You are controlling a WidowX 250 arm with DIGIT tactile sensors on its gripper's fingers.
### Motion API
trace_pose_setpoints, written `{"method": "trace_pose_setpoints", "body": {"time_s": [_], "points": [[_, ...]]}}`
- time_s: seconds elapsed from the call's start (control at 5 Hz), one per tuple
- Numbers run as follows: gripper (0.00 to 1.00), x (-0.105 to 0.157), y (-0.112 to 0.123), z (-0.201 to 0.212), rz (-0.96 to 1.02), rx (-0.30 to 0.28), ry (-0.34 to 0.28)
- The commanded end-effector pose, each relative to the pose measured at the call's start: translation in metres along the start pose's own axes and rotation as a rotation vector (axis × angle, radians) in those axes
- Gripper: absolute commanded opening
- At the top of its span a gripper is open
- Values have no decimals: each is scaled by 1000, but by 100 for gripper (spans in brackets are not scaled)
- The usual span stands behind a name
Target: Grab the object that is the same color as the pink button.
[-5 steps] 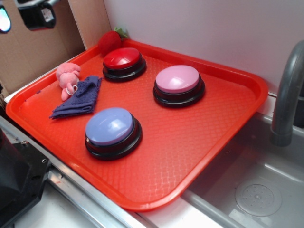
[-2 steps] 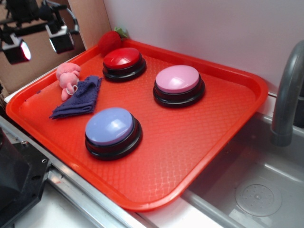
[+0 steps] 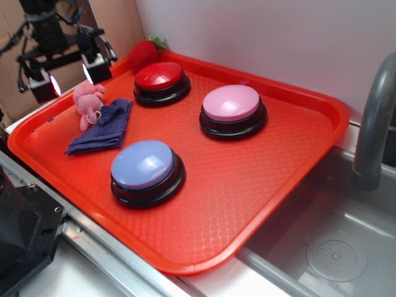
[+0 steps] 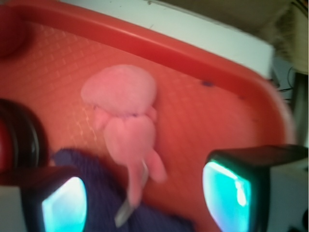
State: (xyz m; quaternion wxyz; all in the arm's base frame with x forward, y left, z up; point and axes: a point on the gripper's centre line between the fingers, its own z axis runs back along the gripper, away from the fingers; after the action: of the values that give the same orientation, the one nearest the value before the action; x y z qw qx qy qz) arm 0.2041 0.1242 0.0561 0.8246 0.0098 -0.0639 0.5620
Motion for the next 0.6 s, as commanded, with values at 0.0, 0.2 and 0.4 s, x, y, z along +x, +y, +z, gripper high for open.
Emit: {"method": "trace_pose_setpoints", "body": {"time_s": [0.0, 0.2, 0.4], "points": [[100, 16, 3, -26, 14, -97, -3], [45, 18, 7, -31, 29, -93, -17], [0, 17, 7, -28, 25, -90, -29]]}}
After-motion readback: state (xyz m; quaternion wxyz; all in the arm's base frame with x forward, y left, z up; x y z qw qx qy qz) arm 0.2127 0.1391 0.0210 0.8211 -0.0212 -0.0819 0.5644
